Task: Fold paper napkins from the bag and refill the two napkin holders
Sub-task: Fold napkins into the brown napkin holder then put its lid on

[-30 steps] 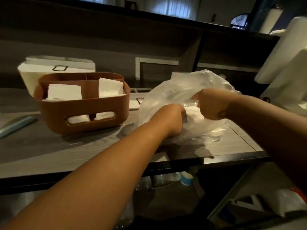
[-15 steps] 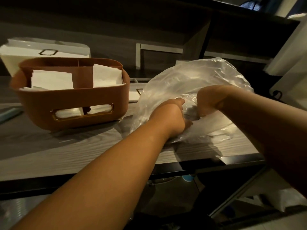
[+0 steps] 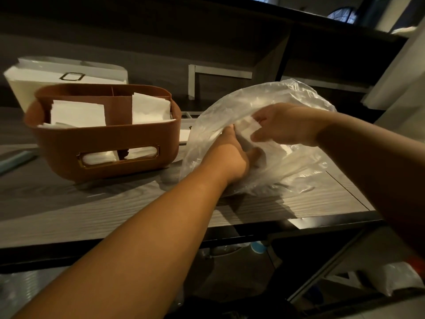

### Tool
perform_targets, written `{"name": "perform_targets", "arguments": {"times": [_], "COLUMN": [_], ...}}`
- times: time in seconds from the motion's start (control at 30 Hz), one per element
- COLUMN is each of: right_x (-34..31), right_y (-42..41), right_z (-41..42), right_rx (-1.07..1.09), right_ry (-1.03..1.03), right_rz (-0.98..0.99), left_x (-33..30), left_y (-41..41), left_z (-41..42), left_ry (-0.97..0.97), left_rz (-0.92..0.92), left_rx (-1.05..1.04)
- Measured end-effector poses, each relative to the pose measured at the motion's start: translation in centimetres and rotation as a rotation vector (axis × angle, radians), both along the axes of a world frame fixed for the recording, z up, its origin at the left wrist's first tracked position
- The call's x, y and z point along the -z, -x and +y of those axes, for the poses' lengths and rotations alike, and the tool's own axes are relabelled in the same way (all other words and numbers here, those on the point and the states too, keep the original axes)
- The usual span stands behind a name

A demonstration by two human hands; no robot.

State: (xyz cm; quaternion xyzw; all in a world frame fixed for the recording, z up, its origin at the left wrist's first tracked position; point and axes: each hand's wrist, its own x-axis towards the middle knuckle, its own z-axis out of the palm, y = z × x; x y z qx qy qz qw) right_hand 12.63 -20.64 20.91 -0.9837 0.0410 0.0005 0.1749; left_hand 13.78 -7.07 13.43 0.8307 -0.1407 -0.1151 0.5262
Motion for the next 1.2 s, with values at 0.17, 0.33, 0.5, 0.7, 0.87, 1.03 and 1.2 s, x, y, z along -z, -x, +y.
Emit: {"name": "perform_targets", "arguments": {"times": [0.17,0.33,0.5,0.7,0.87,1.03,1.2], "right_x": [0.6,1.0,1.8,1.9,2.1,2.5,2.5], "right_y": [0.4,0.6,0.7,0.1,0.0,0.3,0.2], "right_z": [-0.2,0.5,1.6,1.6,1.2,1.7,2.0], "right_rx": [-0.050,-0.092,-0.173,-0.097,-0.054,-0.078,-0.032], "right_ry": [0.030,0.164,0.317,0.286,0.288,0.253,0.310], "right_rz": [0.073,0.117,0.152,0.097,0.111,0.211,0.062], "left_x": [-0.1,-0.2,0.1,0.2,0.3,0.5,0.6], "left_y": [0.4,0.6,0.5,0.1,0.0,-0.4,-0.9], "left_z": [0.9,0.9,1.0,1.5,1.6,1.4,1.5], "left_ry": [0.032,0.005,0.018,-0.001,-0.006,-0.038,-0.043], "left_rz": [-0.076,-0.074,-0.135,-0.235,-0.238,-0.201,-0.170], "left_rx": [-0.016,-0.040,-0.095,-0.166,-0.163,-0.152,-0.147]}}
